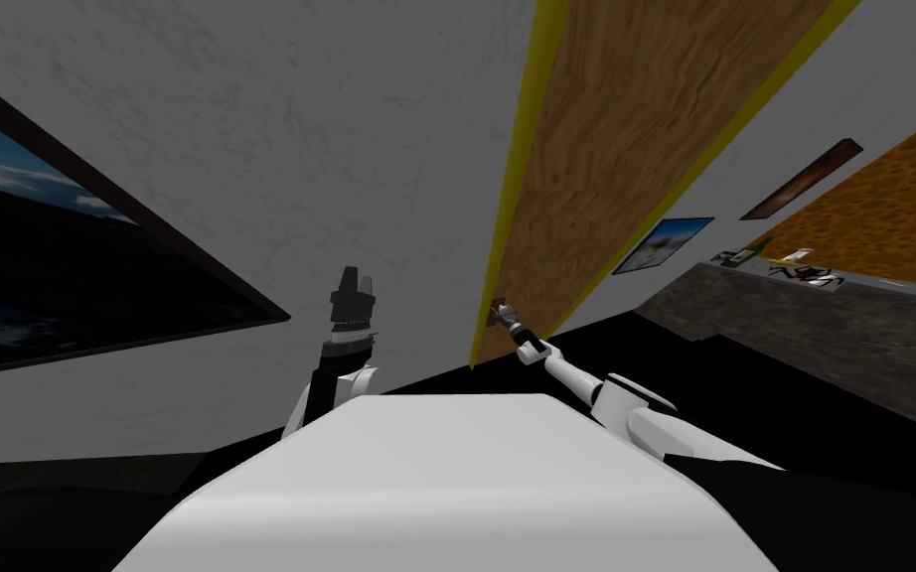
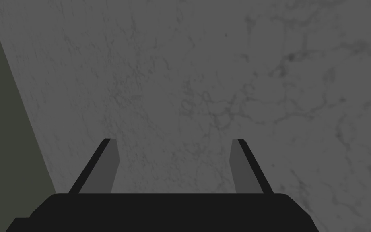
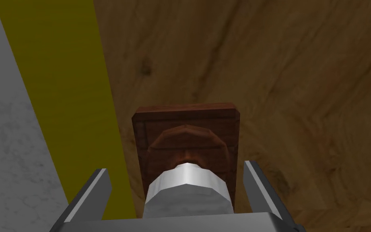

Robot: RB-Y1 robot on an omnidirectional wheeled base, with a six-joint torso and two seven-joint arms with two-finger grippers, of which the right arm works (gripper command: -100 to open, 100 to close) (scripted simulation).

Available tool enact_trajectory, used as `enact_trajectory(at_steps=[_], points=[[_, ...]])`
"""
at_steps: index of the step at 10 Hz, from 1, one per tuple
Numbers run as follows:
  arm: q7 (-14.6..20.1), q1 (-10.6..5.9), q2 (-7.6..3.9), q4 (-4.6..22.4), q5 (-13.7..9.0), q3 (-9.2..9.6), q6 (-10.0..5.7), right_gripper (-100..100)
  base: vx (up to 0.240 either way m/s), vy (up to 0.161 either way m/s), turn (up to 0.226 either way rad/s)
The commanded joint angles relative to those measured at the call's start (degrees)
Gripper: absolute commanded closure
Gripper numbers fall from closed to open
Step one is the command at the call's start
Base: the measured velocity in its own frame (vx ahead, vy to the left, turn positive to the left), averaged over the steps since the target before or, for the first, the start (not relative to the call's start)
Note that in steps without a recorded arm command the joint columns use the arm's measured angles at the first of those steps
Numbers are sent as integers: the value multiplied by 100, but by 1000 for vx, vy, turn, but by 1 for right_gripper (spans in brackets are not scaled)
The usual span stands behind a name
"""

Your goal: Pull the door open

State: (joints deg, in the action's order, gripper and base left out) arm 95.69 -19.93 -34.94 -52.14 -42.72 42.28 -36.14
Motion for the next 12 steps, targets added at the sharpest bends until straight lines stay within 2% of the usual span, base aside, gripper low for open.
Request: enact_trajectory(at_steps=[1,6,7,9,12], points=[[-15,-6,11,-2,2,1,22,100,-13,-8,-32],[-15,-6,11,-2,2,1,22,100,-9,-10,4],[125,-9,-119,-56,42,145,-66,100,-90,-75,64],[235,-8,-211,-104,74,262,-136,100,-165,-137,78],[549,-6,-473,-240,164,596,-337,100,-168,-142,68]])
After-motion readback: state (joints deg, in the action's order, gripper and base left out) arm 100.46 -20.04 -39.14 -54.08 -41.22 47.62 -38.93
